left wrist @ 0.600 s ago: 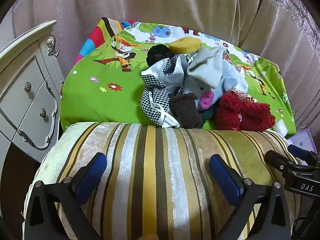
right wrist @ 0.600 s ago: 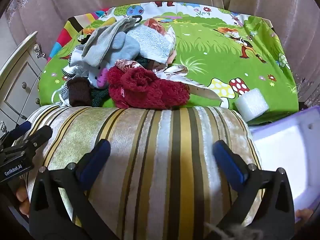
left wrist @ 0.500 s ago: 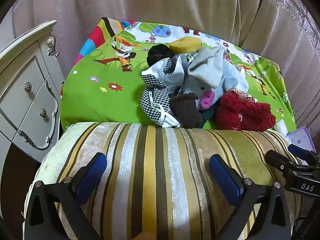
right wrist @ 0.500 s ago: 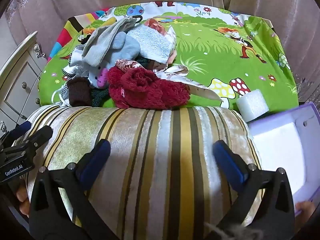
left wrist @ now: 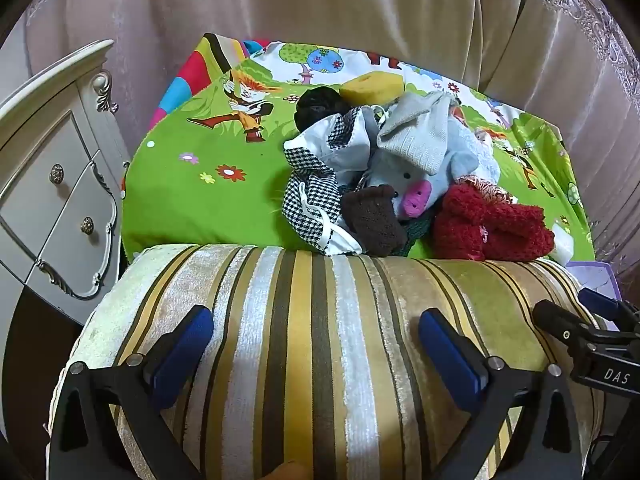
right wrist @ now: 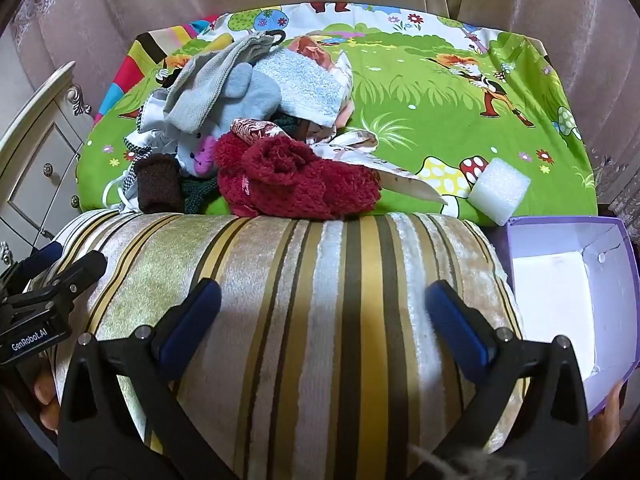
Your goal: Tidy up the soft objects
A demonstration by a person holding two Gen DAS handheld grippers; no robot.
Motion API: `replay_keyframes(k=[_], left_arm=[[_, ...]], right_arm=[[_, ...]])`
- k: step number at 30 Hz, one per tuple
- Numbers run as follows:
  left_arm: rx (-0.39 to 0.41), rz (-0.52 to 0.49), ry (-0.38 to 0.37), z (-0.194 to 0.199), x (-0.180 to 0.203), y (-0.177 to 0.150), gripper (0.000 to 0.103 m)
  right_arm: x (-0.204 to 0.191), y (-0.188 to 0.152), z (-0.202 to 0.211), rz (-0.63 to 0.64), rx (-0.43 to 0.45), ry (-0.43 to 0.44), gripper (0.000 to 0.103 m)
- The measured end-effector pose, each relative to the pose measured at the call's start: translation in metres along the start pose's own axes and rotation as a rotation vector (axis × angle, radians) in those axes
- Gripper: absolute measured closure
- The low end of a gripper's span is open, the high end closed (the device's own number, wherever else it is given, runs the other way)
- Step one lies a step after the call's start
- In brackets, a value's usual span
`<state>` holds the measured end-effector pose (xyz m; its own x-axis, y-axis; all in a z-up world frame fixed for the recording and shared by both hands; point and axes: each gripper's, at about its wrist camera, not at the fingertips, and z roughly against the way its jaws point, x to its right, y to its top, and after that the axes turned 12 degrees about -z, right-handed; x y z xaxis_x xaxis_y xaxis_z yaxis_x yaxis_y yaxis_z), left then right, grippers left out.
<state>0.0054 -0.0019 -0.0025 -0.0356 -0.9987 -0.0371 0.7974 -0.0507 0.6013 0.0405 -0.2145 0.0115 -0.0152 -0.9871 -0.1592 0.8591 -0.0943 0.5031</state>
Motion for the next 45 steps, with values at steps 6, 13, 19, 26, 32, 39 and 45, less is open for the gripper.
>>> replay_keyframes(k=[6, 13, 19, 26, 32, 39, 45], left_arm=[[-0.001, -0.003, 0.002, 0.0013, -0.0002, -0.0015, 0.0], [-0.001, -0.003, 0.003, 0.0021, 0.0012, -0.0009, 0.0], [-0.001, -0.001, 0.001, 0.0024, 0.0004, -0.0003, 0.0], [0.0, -0.001, 0.001, 0.0024, 0.0003, 0.0, 0.0], [0.0, -0.001, 0.0, 0.0024, -0.0001, 0.0, 0.0], [0.001, -0.001, 0.001, 0.0024, -0.0001, -0.0002, 0.0], [0.001, -0.001, 0.001, 0.0025, 0.0, -0.0001, 0.0]], right_arm=[[-0.0021, 0.0011, -0.0012, -0.001, -0.002, -0.002, 0.0], [-0.0025, 0.001, -0.0007, -0.002, -0.001, -0.001, 0.0], [-0.0011, -0.0015, 0.0008, -0.005, 0.016, 0.001, 0.0], [-0.0025, -0.0008, 0.0014, -0.002, 0.018, -0.002, 0.0], [-0.0015, -0.0019, 0.002, -0.001, 0.029, 0.0, 0.0], [-0.0022, -0.0019, 0.0024, -0.001, 0.03, 0.001, 0.0], [-0.0016, -0.0029, 0.0029, -0.002, 0.04, 0.002, 0.0]])
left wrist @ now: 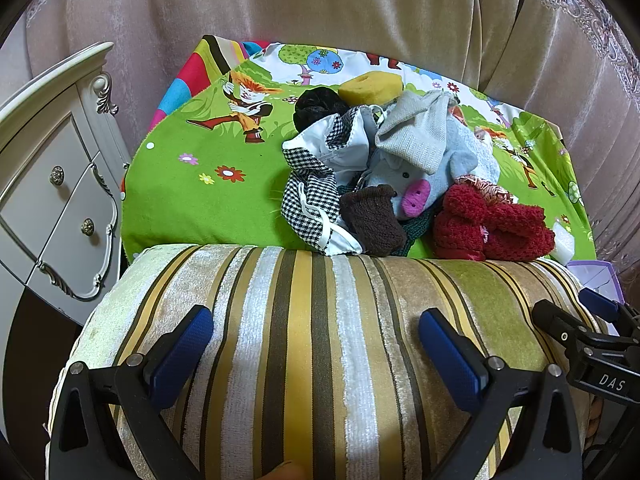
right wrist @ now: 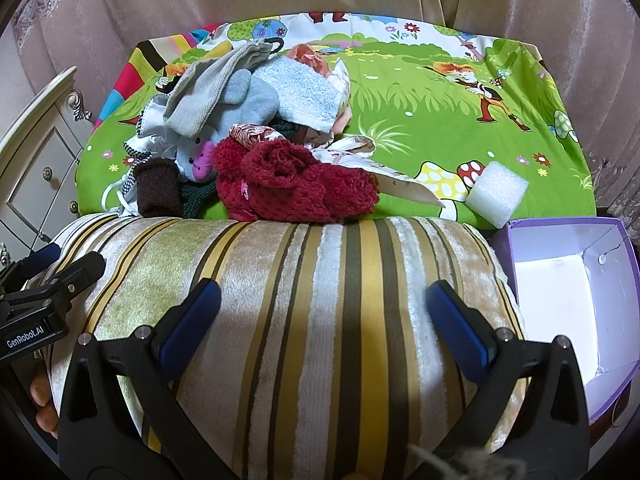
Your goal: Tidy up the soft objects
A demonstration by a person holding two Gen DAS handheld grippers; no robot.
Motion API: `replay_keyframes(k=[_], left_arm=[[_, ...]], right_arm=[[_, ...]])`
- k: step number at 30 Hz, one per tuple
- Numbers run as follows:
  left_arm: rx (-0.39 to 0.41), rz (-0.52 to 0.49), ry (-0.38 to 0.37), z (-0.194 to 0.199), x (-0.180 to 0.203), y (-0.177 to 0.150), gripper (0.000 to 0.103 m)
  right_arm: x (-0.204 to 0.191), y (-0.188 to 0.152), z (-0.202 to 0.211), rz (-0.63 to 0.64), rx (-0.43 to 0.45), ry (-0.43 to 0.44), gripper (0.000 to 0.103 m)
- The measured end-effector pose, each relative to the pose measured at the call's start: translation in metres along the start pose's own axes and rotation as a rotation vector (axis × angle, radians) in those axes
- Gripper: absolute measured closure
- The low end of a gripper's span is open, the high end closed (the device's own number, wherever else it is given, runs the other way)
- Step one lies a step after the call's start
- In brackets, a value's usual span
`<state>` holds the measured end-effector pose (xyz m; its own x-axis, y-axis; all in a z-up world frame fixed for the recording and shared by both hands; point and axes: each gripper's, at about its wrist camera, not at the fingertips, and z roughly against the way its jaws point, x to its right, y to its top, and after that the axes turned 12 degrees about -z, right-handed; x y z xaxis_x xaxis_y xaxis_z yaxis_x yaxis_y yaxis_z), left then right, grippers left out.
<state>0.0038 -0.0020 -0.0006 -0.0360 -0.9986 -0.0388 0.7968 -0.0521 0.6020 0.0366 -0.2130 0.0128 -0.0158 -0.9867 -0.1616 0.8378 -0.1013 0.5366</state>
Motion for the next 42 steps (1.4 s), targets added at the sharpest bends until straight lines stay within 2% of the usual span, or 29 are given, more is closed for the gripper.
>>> replay_keyframes(k=[34, 42], left_arm=[[0.001, -0.001, 0.001, 0.0, 0.0013, 0.0008, 0.0], [-0.034, 0.007, 0.009, -0.0005, 0.001, 0.0034, 0.0]], right_arm=[[-0.0008, -0.0008, -0.0002, 0.006, 0.0, -0.007, 0.0], [0.0016, 0.0048, -0.004, -0.004, -0.016, 0.014, 0.0]])
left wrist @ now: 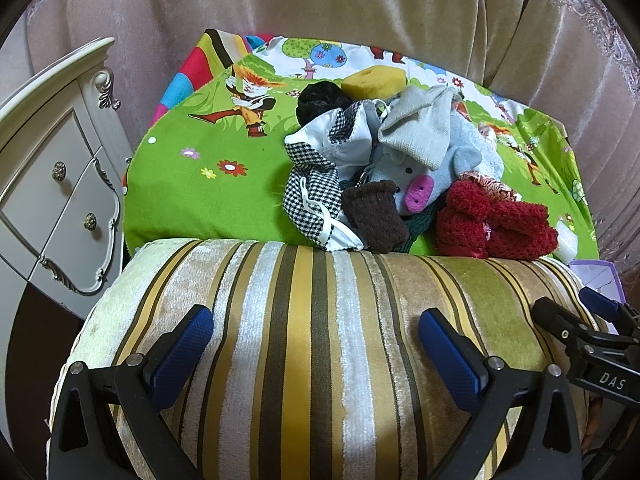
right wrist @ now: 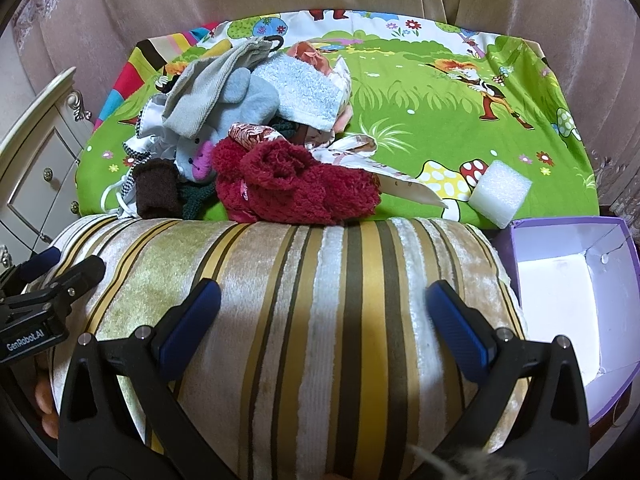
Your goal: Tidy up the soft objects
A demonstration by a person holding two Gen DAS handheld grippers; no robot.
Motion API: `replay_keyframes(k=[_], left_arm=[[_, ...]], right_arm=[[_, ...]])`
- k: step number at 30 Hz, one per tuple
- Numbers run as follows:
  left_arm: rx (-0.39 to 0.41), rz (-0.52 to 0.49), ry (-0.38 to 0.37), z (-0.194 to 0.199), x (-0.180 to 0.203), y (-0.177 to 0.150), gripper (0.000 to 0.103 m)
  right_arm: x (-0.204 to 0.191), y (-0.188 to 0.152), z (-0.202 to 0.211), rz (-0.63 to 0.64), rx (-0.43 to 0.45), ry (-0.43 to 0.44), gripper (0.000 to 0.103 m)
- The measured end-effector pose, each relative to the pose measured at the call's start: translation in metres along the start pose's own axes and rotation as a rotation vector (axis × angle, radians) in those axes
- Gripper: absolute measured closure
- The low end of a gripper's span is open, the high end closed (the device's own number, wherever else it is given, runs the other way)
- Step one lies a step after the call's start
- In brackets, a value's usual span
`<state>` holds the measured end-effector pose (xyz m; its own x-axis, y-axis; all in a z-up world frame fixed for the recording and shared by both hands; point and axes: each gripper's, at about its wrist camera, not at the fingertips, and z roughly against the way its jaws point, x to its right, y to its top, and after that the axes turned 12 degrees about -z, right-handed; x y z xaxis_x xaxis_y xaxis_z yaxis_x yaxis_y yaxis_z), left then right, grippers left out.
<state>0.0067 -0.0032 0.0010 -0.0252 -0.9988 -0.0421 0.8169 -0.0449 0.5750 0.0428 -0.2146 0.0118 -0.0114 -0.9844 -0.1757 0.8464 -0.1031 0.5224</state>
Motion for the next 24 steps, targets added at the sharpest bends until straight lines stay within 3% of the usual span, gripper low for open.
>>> replay_keyframes(k=[7, 13, 19, 24], left_arm=[[0.006, -0.044, 0.02, 0.004, 0.009, 0.01, 0.0], [0.028, -0.075, -0.144, 0.002, 0.033, 0.035, 0.0], [-0.022, 0.034, -0.373, -0.019, 0.054, 0.064, 0.001], [-0.045, 0.09, -0.402, -0.032, 0.066, 0.083, 0.018]], right_arm=[[0.018, 0.01, 0.007, -0.045, -0.026, 0.086, 0.0], [0.056, 0.027, 0.017, -0.133, -0.036, 0.153, 0.0], [0.102, 0.046, 0.022, -0.18, 0.016, 0.111, 0.0], [0.14, 0.065, 0.005, -0.192, 0.024, 0.038, 0.0]])
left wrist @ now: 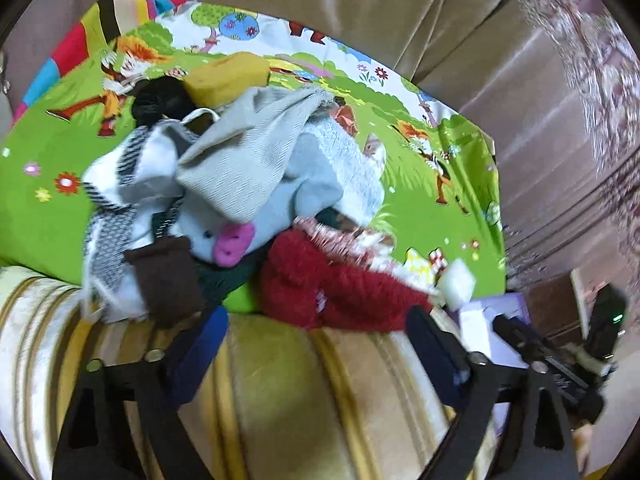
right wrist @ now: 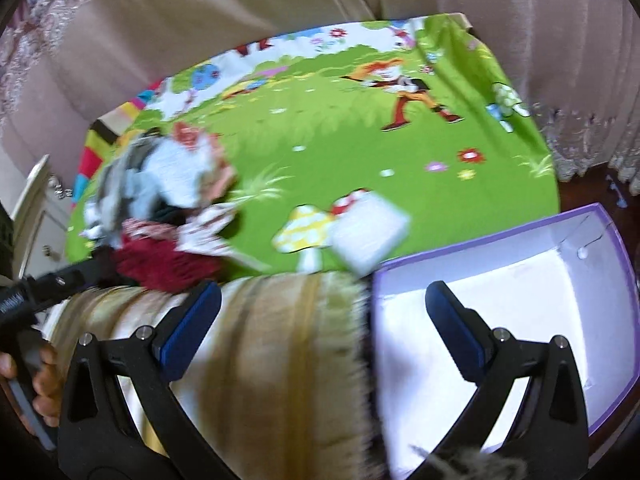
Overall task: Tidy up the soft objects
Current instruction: 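Grasp the white foam block with the right tool while the left tool grasps the floral ribbon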
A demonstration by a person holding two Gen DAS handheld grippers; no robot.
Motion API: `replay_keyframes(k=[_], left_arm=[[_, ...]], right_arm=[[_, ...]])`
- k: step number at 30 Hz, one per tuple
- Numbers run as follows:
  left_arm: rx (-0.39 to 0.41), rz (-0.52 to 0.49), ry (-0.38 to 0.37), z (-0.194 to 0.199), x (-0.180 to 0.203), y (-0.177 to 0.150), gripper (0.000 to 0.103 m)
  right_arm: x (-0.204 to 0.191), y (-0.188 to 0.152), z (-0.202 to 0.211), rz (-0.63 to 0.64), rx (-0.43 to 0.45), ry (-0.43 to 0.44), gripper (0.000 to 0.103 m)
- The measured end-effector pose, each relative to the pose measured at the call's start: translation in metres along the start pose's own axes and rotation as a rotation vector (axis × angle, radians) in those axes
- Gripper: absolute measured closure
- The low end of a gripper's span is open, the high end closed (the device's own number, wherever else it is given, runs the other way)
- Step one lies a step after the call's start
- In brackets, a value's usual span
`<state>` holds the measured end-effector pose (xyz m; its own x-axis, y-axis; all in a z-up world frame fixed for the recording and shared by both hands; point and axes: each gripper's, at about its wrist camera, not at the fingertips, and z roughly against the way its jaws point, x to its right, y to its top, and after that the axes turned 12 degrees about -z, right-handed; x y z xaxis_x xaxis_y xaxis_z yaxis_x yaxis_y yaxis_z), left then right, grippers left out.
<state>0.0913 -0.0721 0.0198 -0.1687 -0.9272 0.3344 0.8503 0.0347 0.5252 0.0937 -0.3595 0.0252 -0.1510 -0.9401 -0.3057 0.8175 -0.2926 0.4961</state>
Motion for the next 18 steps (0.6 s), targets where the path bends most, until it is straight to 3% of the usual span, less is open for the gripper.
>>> replay_keyframes(k=[5, 8, 10, 11, 14, 16, 18], left_arm=[[0.034, -0.059, 0.024, -0.002, 0.017, 0.024, 0.019], [0.019, -0.157, 0.114, -0.018, 0.029, 0.041, 0.019], [-0.01, -0.197, 0.134, -0.029, 0.03, 0.047, 0.021], [-0.039, -0.223, 0.141, -0.037, 0.032, 0.049, 0.026], [-0.11, -0.284, 0.189, -0.055, 0.035, 0.045, 0.057], [-0.11, -0.329, 0.233, -0.058, 0.037, 0.042, 0.067], [-0.103, -0.331, 0.226, -0.053, 0.036, 0.041, 0.089]], right_arm=[[0.019, 0.024, -0.021, -0.036, -0.015, -0.015, 0.002], [0.019, 0.033, -0.038, -0.015, -0.027, -0.051, 0.002], [0.019, 0.038, -0.049, -0.007, -0.037, -0.063, 0.002], [0.018, 0.038, -0.053, 0.0, -0.042, -0.076, 0.002], [0.016, 0.041, -0.066, 0.021, -0.064, -0.09, 0.002], [0.016, 0.042, -0.074, 0.032, -0.07, -0.114, 0.002], [0.017, 0.042, -0.081, 0.039, -0.076, -0.126, 0.012]])
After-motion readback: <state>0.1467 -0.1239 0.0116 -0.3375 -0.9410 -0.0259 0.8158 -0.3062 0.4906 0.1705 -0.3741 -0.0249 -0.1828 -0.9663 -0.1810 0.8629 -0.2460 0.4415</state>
